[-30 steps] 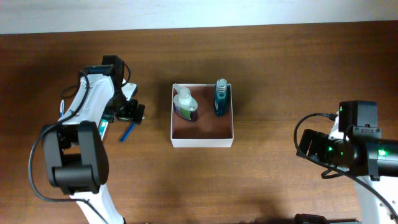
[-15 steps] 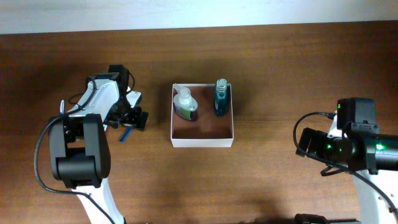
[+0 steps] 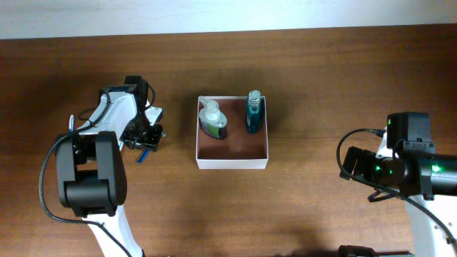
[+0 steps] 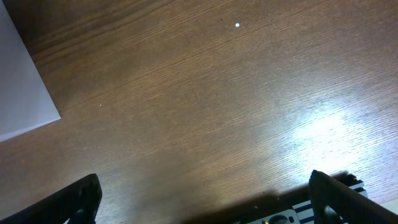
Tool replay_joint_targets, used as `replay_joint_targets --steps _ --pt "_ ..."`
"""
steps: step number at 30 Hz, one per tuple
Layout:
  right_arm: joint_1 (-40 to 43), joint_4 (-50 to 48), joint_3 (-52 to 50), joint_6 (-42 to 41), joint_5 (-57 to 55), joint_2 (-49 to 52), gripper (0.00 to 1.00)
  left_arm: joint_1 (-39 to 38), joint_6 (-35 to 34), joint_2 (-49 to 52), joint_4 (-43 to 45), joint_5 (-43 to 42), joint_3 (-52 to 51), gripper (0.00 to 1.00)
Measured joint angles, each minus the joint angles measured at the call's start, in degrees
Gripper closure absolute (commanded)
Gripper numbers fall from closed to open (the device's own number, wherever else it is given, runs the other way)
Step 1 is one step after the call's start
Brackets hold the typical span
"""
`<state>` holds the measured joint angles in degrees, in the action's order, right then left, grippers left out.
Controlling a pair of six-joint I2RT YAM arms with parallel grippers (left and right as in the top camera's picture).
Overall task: Pack container
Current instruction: 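Retract the right arm and lower the left gripper onto the blue razor, then grasp the blue razor with the left gripper and carry it into the box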
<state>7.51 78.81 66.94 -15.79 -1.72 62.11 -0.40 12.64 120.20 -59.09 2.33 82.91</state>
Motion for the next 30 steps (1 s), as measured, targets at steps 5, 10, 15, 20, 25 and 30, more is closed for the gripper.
replay_joint_targets --steps 5,10,15,20,25,30 --pt "0.00 0.00 0.00 -0.02 0.00 0.00 0.01 0.00 0.07 0.00 -0.13 -0.02 -0.11 0.79" --pt "0.00 0.00 0.00 0.00 0.00 0.00 0.01 0.00 0.07 0.00 -0.22 -0.07 -0.11 0.89" --pt "0.00 0.00 0.00 0.00 0.00 -0.02 0.01 0.00 0.09 -0.09 -0.22 -0.15 -0.15 0.96" --pt "0.00 0.02 0.00 0.00 0.00 0.00 0.01 0.00 -0.02 -0.09 -0.20 -0.13 -0.20 1.00" --pt "0.00 0.02 0.00 0.00 0.00 0.00 0.01 0.00 -0.70 -0.09 -0.85 -0.22 0.02 1.00" --pt "0.00 0.02 0.00 0.00 0.00 0.00 0.01 -0.13 -2.01 -0.55 -6.21 -0.42 2.27 1.00"
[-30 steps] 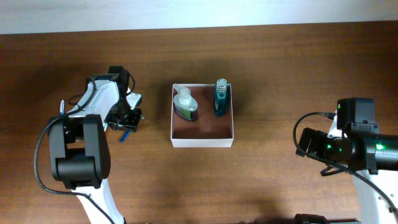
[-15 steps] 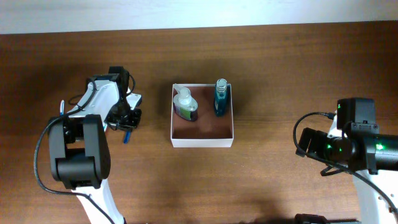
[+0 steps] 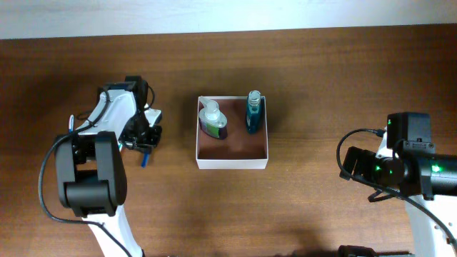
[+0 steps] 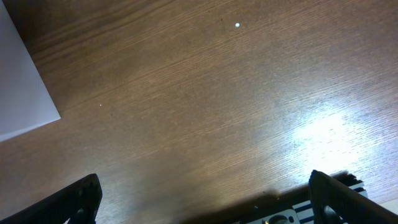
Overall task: Pack container
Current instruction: 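Grasp the blue razor with the left gripper and carry it into the box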
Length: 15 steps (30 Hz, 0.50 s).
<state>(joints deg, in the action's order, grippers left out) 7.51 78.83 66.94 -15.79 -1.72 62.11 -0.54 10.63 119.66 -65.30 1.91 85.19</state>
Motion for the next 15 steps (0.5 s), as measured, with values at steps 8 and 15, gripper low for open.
replay_joint_targets --steps 8,15 --pt "0.00 -0.20 -0.02 0.00 0.00 0.00 0.01 -6.23 -0.02 -21.38 0.02 -0.04 2.75 1.00" --pt "0.00 -0.22 -0.04 0.02 0.00 0.00 0.01 -23.08 8.41 -38.36 1.49 -1.11 4.85 0.99"
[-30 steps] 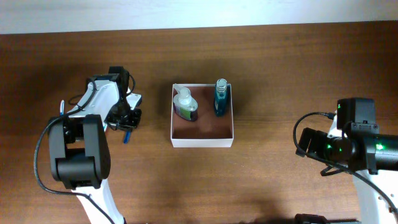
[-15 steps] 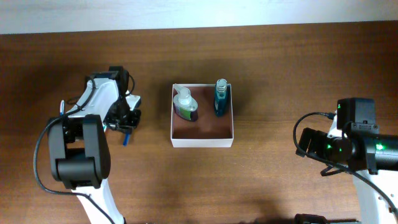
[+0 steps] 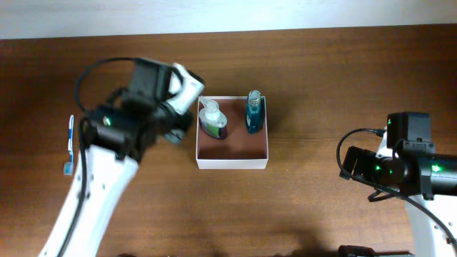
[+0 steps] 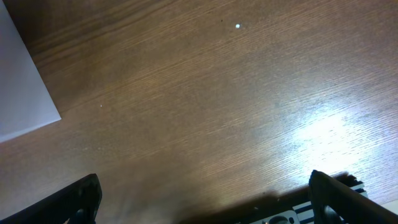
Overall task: Pack container
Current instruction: 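Grasp the blue razor with the left gripper and carry it into the box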
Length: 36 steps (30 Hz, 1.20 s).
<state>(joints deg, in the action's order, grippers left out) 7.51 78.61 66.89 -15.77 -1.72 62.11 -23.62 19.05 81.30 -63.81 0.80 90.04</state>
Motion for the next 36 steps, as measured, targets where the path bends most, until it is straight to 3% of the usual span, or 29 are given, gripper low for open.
replay_joint_targets --steps 6,20,23,24,26,29,31,36 --pt "0.00 -0.02 0.00 0.00 0.00 0.00 0.01 -8.66 9.46 4.87 0.79 -0.17 -1.03 0.99" --pt "0.00 0.00 0.00 0.17 0.00 0.00 0.01 -11.17 12.94 22.67 2.47 -0.20 -1.44 0.99" --pt "0.00 0.00 0.00 0.17 0.00 0.00 0.01 -11.91 12.94 25.18 2.58 -0.22 -1.49 0.90" --pt "0.00 0.00 0.00 0.15 0.00 0.00 0.01 -11.96 12.96 26.08 2.60 -0.20 -1.49 0.79" --pt "0.00 0.00 0.00 0.17 0.00 0.00 0.01 -11.96 12.83 27.06 2.58 -0.22 -1.53 0.72" --pt "0.00 0.00 0.00 0.20 0.00 0.00 0.02 -11.96 13.14 27.36 2.54 -0.20 -1.70 0.52" --pt "0.00 0.00 0.00 0.20 0.00 0.00 0.01 -12.02 13.31 27.34 2.51 -0.20 -1.70 0.46" --pt "0.00 0.00 0.00 0.20 0.00 0.00 0.01 -12.33 13.05 26.58 1.70 0.13 -1.70 0.42"
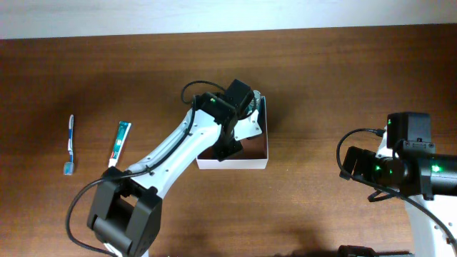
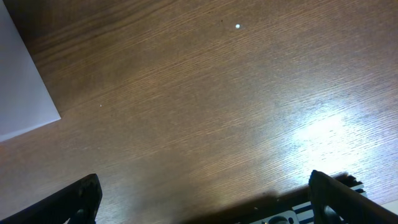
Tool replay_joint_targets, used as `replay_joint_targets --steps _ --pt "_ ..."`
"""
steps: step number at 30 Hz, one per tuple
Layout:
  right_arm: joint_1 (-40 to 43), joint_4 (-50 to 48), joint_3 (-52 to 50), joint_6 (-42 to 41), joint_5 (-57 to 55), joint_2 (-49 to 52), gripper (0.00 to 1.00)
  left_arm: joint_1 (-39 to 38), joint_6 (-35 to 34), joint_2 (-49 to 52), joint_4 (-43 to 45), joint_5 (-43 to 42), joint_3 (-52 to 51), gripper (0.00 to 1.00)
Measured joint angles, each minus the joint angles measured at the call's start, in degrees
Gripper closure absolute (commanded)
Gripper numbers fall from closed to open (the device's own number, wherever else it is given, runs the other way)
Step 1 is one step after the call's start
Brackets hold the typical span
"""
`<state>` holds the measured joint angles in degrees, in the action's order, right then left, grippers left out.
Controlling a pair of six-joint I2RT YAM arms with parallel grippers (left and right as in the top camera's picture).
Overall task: Pack container
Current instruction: 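Grasp the blue razor with the left gripper and carry it into the box, then release the razor and move the left gripper to grasp the toothpaste tube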
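Note:
The white box (image 1: 263,161) with a brown floor stands mid-table; its corner shows in the right wrist view too (image 2: 25,81). My left arm reaches over it, and the left gripper (image 1: 228,146) hangs above the box's front left part. From above, its jaws and anything between them cannot be made out. The arm hides most of the bottles in the box; only a bit of the teal bottle (image 1: 251,108) shows at the back rim. My right gripper (image 2: 202,199) is open over bare wood to the right of the box.
A blue and white toothbrush (image 1: 69,146) and a green and white toothpaste tube (image 1: 119,143) lie on the wooden table (image 1: 343,78) at the far left. The right arm (image 1: 400,168) rests near the right edge.
My left gripper has moved right, from beside the box's left wall to over the box's inside. The toothpaste tube now shows on the table at the left. The right arm is unchanged.
My left gripper was low on the table left of the box, with a small blue item at its tip, and stayed there. Then it was beside the box's left wall, with the toothbrush lying far left. Now it is over the box. My right gripper stayed open and still.

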<state>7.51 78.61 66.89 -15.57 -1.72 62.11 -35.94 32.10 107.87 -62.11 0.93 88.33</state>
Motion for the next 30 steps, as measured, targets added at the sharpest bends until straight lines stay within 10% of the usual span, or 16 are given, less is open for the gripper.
replay_joint_targets --steps 10,15,22,30 --pt "0.00 0.00 -0.02 -0.02 0.00 0.00 0.01 2.58 -8.11 -22.34 -1.57 9.97 0.13 0.07" --pt "0.00 -0.02 -0.07 0.00 0.00 0.00 0.01 22.12 -12.90 -31.74 -1.46 10.08 0.61 0.03" --pt "0.00 -0.02 -0.11 0.00 0.00 0.00 0.01 43.36 -15.52 -25.99 6.23 3.10 -4.85 0.03" --pt "0.00 -0.11 -0.11 0.13 0.00 0.00 0.01 47.80 -16.72 -9.84 9.27 -0.68 -9.51 0.03"
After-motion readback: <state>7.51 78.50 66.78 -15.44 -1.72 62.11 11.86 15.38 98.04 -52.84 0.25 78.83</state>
